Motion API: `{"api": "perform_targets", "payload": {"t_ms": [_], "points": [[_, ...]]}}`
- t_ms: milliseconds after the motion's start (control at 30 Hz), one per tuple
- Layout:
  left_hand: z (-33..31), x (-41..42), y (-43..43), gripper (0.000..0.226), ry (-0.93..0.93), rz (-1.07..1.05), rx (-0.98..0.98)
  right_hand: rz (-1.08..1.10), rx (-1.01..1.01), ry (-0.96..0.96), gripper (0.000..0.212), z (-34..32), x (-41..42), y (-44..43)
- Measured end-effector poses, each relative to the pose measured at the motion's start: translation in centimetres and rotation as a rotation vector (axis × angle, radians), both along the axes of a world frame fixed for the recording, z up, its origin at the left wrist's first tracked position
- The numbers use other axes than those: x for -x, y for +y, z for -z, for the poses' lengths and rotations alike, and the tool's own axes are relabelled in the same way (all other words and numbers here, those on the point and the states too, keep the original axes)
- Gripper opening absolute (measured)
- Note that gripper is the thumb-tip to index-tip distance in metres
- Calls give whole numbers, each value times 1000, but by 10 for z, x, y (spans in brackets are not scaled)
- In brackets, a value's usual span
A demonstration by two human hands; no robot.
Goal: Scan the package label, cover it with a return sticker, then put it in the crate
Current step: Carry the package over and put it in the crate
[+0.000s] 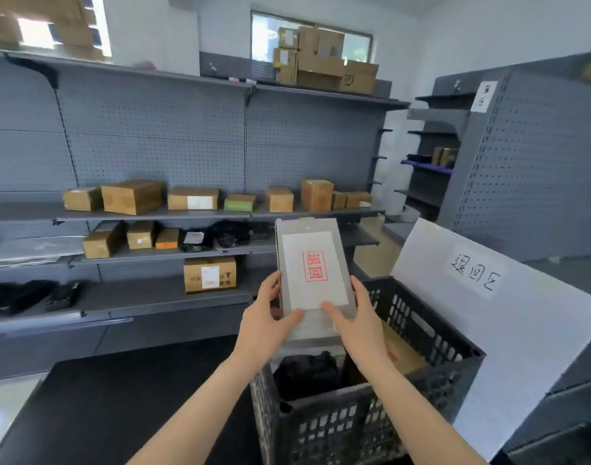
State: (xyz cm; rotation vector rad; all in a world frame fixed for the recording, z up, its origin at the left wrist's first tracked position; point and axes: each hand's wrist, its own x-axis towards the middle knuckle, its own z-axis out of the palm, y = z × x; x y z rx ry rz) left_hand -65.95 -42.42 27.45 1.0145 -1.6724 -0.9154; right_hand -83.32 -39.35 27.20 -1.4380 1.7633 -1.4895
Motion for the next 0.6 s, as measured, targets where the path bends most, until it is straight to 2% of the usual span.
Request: {"api": "perform_targets", "payload": {"t_ms": [300, 467, 600], "points": [[62, 124, -72, 67, -120, 226, -165, 181, -355, 44, 76, 38, 116, -37], [96, 172, -96, 65, -243, 296, -225, 183, -496, 53, 75, 63, 162, -55], [118, 204, -109, 68, -403, 437, -303, 153, -628, 113, 57, 80, 197, -72]]}}
